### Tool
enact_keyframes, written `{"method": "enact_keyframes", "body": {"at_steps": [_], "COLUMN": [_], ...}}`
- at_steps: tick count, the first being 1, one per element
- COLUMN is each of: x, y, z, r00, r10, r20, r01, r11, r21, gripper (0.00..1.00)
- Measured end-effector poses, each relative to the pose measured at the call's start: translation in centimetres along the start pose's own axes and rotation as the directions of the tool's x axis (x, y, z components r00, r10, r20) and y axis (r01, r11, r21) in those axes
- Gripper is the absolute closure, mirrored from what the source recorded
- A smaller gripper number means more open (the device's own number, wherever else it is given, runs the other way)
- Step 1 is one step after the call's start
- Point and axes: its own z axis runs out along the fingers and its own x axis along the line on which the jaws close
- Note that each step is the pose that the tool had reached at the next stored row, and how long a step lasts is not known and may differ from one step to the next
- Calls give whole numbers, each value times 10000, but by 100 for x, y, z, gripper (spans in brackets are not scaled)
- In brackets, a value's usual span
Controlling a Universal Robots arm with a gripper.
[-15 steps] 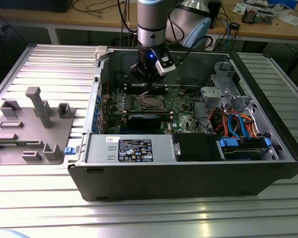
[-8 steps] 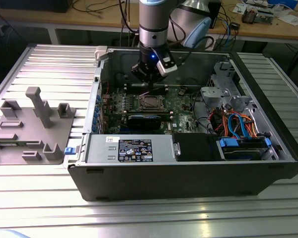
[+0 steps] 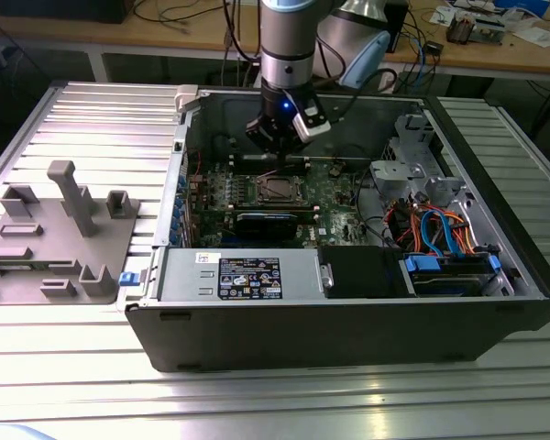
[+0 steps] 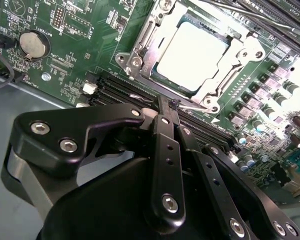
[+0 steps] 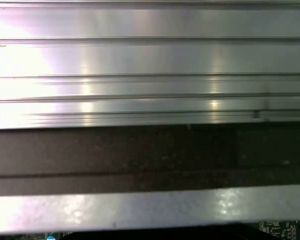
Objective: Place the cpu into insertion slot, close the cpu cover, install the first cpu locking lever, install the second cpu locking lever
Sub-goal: 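Install the first cpu locking lever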
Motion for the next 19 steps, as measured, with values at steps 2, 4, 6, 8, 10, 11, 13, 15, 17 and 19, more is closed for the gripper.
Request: {"method": "enact_keyframes", "body": {"at_steps": [2, 4, 6, 8, 10, 11, 13, 15, 17, 19], "x": [-9, -13, -18, -21, -23, -25, -26, -26, -27, -31], "y": [0, 0, 0, 0, 0, 0, 1, 0, -1, 0], "z": [5, 11, 13, 15, 16, 16, 17, 17, 19, 24], "r00": [10000, 10000, 10000, 10000, 10000, 10000, 10000, 10000, 10000, 10000], "r10": [14, 15, 14, 15, 16, 14, 12, 11, 11, 12], "r20": [-15, -16, -17, -15, -4, 8, 50, 88, 88, 90], "r01": [-14, -15, -14, -15, -16, -14, -12, -11, -12, -12], "r11": [10000, 10000, 10000, 10000, 10000, 10000, 10000, 10000, 10000, 10000], "r21": [2, 3, 3, 1, 2, 0, -3, -1, 2, 0], "gripper": [89, 89, 89, 89, 89, 89, 89, 89, 89, 89]}}
